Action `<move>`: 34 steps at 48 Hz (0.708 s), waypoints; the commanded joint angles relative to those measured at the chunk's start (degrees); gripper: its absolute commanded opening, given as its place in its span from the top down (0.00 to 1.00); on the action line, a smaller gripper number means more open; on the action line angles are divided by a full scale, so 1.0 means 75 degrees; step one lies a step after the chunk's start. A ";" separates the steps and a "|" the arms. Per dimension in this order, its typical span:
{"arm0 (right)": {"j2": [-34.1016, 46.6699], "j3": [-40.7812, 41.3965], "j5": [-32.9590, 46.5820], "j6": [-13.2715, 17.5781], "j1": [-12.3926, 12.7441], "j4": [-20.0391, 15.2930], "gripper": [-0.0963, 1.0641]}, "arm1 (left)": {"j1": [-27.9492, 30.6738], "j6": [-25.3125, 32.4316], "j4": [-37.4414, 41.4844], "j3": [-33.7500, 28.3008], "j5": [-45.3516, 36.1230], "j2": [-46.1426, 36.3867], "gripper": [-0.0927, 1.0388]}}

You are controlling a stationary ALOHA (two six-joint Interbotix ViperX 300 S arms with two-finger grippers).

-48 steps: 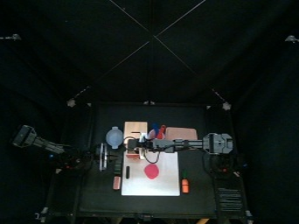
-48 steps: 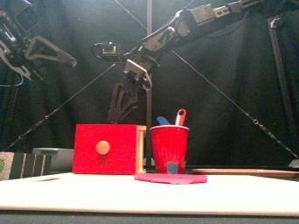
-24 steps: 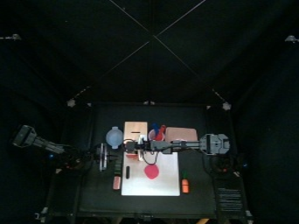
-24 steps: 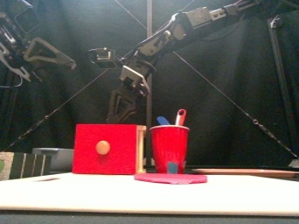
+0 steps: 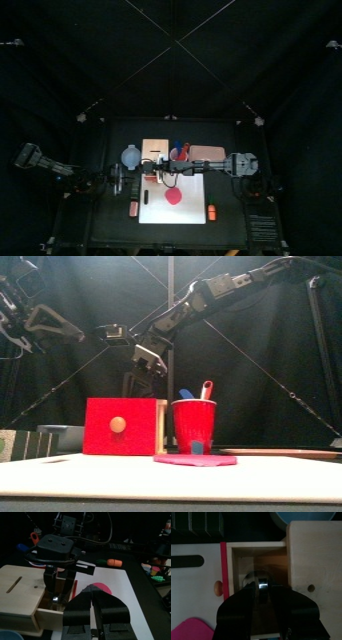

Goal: Get the cutter from the drawer then cut the dough then place the extra dough in the bowl
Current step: Place the cutter on the board

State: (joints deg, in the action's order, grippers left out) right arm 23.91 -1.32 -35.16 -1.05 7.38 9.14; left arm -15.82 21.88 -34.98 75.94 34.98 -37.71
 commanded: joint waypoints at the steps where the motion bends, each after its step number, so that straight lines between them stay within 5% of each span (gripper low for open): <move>1: -0.0164 -0.0258 -0.0012 0.0000 0.0082 0.0012 0.42 | -0.0012 -0.0012 -0.0047 -0.0082 0.0023 0.0000 0.62; 10: -0.0176 -0.0527 -0.0305 0.0012 0.0070 0.0012 0.52 | -0.0012 -0.0012 -0.0152 -0.0059 0.0023 0.0012 0.62; 34: -0.0574 -0.1219 -0.1113 0.0105 -0.0141 0.0035 0.53 | -0.0023 0.0000 -0.0527 -0.0023 -0.0293 0.0000 0.62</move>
State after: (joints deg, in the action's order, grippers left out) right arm 23.55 -8.61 -43.33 -0.53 6.50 9.32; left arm -15.91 21.80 -38.67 76.29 32.78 -37.79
